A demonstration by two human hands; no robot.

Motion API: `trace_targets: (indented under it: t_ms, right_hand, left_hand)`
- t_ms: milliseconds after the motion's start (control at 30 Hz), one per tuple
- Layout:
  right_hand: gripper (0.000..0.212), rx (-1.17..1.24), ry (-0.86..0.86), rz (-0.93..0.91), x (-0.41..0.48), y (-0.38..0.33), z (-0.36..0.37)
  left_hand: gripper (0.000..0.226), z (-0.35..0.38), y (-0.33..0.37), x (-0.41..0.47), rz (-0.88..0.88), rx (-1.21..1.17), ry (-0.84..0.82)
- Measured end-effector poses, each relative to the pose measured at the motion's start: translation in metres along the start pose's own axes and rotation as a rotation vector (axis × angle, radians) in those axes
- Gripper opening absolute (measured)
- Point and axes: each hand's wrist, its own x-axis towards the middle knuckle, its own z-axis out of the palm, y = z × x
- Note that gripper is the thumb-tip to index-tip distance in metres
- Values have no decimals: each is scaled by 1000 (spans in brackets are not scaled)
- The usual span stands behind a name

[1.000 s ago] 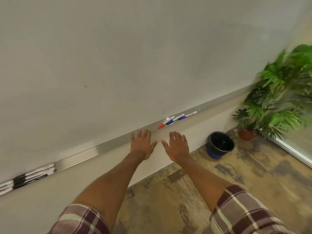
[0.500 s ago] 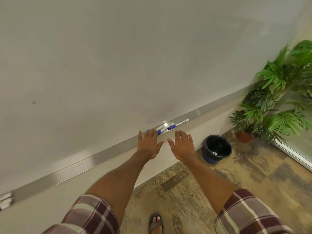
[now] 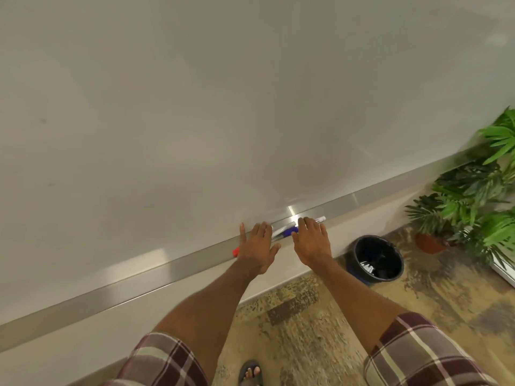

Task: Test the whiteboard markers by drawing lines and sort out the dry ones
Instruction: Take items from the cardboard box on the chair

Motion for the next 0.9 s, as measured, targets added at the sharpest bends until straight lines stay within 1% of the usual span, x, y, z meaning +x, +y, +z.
trace_targets:
  t_ms: [33, 167, 300, 367, 467, 600, 667, 700, 800, 833, 867, 900]
  right_hand:
    - [39, -10, -17, -14, 6, 4, 2]
    - [48, -85, -87, -85, 27, 19, 3]
    - [43, -156, -147, -182, 39, 30, 9]
    - [41, -182, -137, -239, 44, 40, 10]
    - [38, -150, -111, -322, 58, 48, 5]
    - [35, -111, -66, -414, 69, 57, 3]
    - [33, -82, -44, -459, 68, 61, 4]
    - [32, -46, -44, -475, 67, 59, 4]
    - [23, 142, -41, -502, 58, 47, 4]
    - [20, 227, -50, -507, 54, 42, 4]
    - [18, 314, -71, -524, 51, 37, 4]
    - [17, 397, -100, -556, 47, 31, 4]
  left_hand:
    - [62, 3, 3, 0, -3, 18, 8]
    - [60, 6, 15, 2, -36, 28, 55]
    - [59, 11, 21, 3, -132, -49, 62]
    - [58, 13, 27, 3, -174, -83, 84]
    - [55, 14, 32, 4, -258, -161, 179]
    - [53, 27, 41, 3, -312, -288, 283]
    - [50, 33, 55, 3, -354, -473, 370]
    - [46, 33, 62, 3, -410, -624, 434]
    - [26, 21, 81, 6, -713, -1195, 689]
    - [22, 19, 85, 8, -792, -1353, 740]
    - [21, 18, 87, 11, -823, -1495, 757]
    - [21, 19, 89, 13, -815, -1615, 746]
